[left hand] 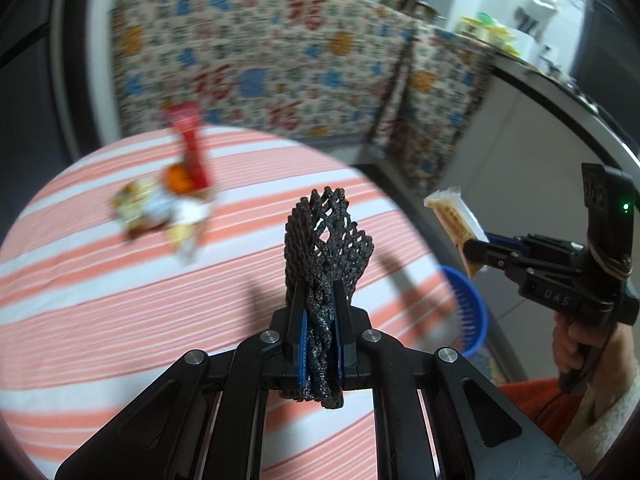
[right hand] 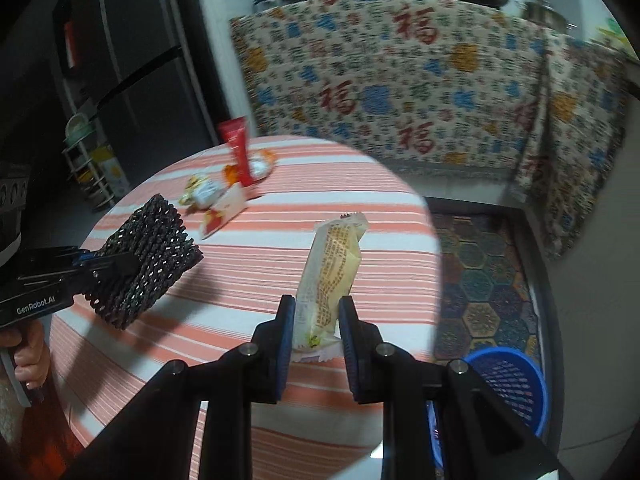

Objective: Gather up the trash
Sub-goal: 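Carry the net sleeve and bread roll over the blue wastebasket with both tools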

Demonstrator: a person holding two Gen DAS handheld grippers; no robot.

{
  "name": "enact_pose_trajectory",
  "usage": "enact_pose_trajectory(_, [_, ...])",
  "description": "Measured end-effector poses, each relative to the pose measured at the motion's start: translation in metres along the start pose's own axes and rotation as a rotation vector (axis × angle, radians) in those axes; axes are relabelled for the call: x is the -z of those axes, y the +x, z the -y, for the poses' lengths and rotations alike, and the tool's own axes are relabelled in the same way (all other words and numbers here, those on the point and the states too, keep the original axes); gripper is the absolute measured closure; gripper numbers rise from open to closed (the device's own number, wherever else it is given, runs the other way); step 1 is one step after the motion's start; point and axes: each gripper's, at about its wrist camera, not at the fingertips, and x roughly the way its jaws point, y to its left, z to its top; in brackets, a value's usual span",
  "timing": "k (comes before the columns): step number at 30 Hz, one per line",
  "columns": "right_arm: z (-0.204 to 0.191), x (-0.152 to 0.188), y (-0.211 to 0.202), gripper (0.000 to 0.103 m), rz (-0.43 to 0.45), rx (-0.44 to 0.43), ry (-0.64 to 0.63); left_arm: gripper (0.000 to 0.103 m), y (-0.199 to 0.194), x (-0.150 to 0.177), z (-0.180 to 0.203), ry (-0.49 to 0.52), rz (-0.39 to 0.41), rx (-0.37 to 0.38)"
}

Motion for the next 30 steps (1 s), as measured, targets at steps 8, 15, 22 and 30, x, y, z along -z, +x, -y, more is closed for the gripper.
enact_pose_trajectory(8, [0.098, 0.031, -0.039, 0.080, 0.017, 0.148, 0.159, 0.095, 0.073, -0.016, 0.096, 0.052, -0.059, 0.167])
enact_pose_trajectory(15, [0.176, 0.062, -0.048, 0.080, -0.025, 0.252, 0.283, 0.095, 0.138, -0.019, 0.167, 0.105, -0.110, 0.243])
enact_pose_trajectory(22, [0.221, 0.086, -0.036, 0.080, -0.091, 0.284, 0.347, 0.095, 0.182, -0.016, 0.204, 0.099, -0.150, 0.284])
enact_pose_trajectory(30, [0.246, 0.106, -0.020, 0.080, -0.140, 0.286, 0.354, 0.094, 0.216, -0.008, 0.222, 0.089, -0.199, 0.303])
